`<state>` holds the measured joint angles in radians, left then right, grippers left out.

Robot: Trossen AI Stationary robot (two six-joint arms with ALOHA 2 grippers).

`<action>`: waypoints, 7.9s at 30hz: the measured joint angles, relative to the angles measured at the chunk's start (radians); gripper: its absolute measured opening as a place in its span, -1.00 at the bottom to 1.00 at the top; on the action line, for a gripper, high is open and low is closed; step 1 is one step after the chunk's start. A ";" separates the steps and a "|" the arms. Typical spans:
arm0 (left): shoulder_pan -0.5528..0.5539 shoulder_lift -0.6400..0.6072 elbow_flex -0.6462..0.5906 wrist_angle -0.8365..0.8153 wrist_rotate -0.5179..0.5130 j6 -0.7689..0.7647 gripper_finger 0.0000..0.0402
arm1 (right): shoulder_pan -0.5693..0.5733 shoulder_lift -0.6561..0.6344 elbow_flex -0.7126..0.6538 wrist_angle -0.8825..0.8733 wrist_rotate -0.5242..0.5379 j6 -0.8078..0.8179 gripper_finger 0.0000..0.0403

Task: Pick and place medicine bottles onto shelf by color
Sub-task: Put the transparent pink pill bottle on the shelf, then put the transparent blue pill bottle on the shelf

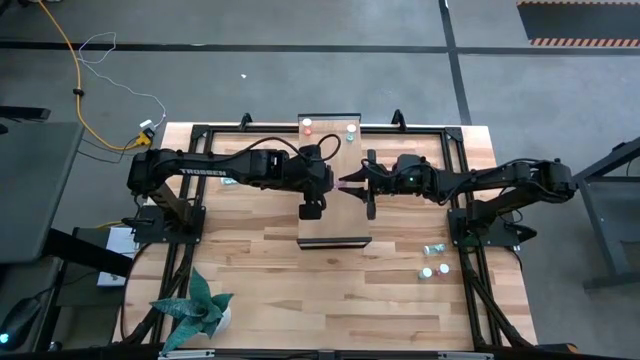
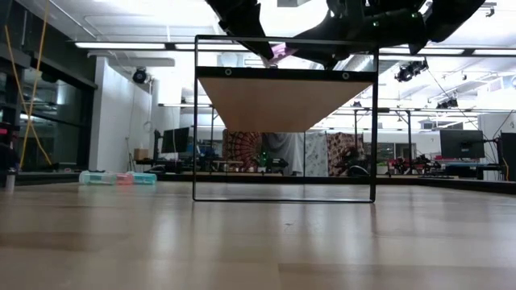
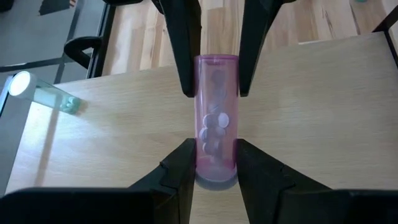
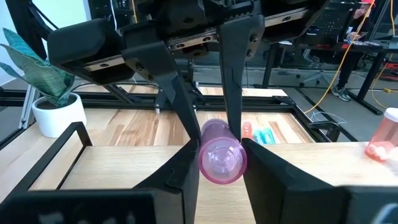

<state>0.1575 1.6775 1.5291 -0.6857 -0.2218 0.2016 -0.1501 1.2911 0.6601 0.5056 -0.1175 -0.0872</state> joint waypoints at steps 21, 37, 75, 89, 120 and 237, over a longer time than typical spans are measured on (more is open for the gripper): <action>-0.003 -0.013 0.000 0.002 0.002 0.018 -0.03 | 0.000 0.000 -0.001 -0.009 0.004 -0.008 -0.57; 0.014 -0.223 -0.109 0.096 0.021 -0.110 0.16 | 0.000 -0.044 -0.002 -0.066 0.083 -0.063 -0.58; 0.012 -0.277 -0.891 1.990 0.188 -0.289 0.13 | 0.076 0.390 0.230 0.849 0.058 -0.195 -0.59; 0.012 -0.276 -0.891 2.044 0.184 -0.303 0.13 | 0.076 0.388 0.274 0.828 0.026 -0.200 -0.59; 0.014 -0.275 -0.861 2.133 0.120 -0.296 -0.43 | 0.040 0.388 0.371 0.708 -0.008 -0.175 -0.59; 0.284 -0.304 -0.643 0.875 -0.143 -0.245 0.27 | -0.003 0.018 0.369 -0.658 0.372 -0.122 -0.22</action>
<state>0.4418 1.3737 0.8861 0.1889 -0.3645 -0.0432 -0.1528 1.3090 1.0290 -0.1525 0.2546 -0.2092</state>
